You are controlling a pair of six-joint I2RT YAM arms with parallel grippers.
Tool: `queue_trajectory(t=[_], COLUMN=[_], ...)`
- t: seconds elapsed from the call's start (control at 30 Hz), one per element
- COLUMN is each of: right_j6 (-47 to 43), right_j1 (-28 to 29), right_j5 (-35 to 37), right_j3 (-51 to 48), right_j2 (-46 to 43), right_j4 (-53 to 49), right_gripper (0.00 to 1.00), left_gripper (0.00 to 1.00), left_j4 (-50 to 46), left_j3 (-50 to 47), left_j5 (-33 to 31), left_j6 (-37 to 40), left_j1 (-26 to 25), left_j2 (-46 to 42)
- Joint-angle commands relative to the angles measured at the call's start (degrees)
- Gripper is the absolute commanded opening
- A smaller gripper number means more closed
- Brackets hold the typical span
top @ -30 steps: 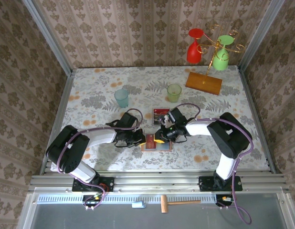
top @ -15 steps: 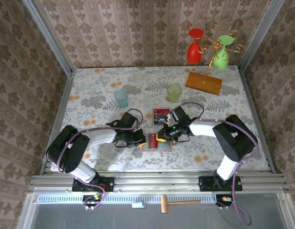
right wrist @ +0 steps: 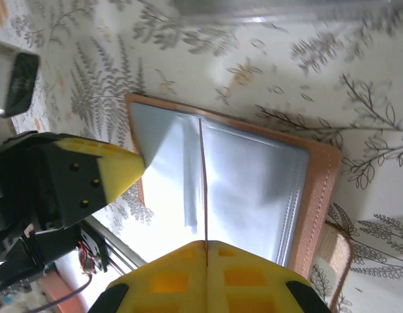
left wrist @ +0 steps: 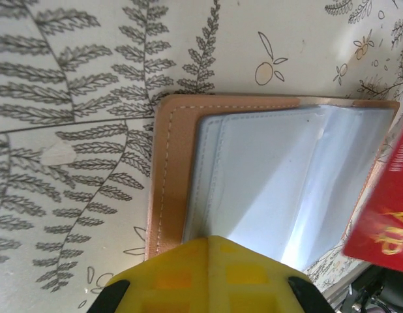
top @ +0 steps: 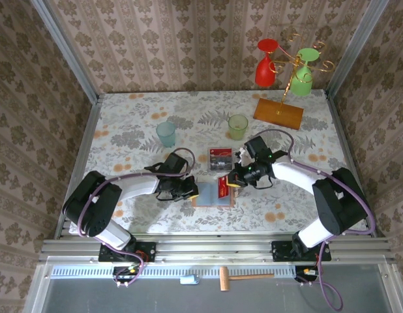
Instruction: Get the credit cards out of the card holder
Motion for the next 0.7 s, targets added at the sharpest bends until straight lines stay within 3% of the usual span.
queue_trajectory(t=[0.0,0.13,0.4,0.67], right_j6=[-13.08,-26.56,-59.99,-77.74], right_j1=[-0.23,-0.20,0.34,1.77], right_j5=[4.26,12.55,22.00,28.48], right_j3=[6.41,14.10,31.40,46.63], right_j2=[-1.81,-0.74,7.37,19.32], right_j4=[-12.83,-20.92,-31.71,-39.47], right_gripper=[0.00,0.00,0.00,0.00], left_gripper=[0.03,0.06,0.12,0.16], left_j4=[-5.29,-6.73,-7.11,-8.36], left_j3=[2.49,3.10,-0.03,-3.57], left_j5=[-2.51,-3.32,-3.94,-4.42], left_j6=[2.01,2.40,3.17,4.37], left_j1=[0.66,1.41,5.26,9.49], left_j2=[-2.46,-5.07,-10.26,-14.06])
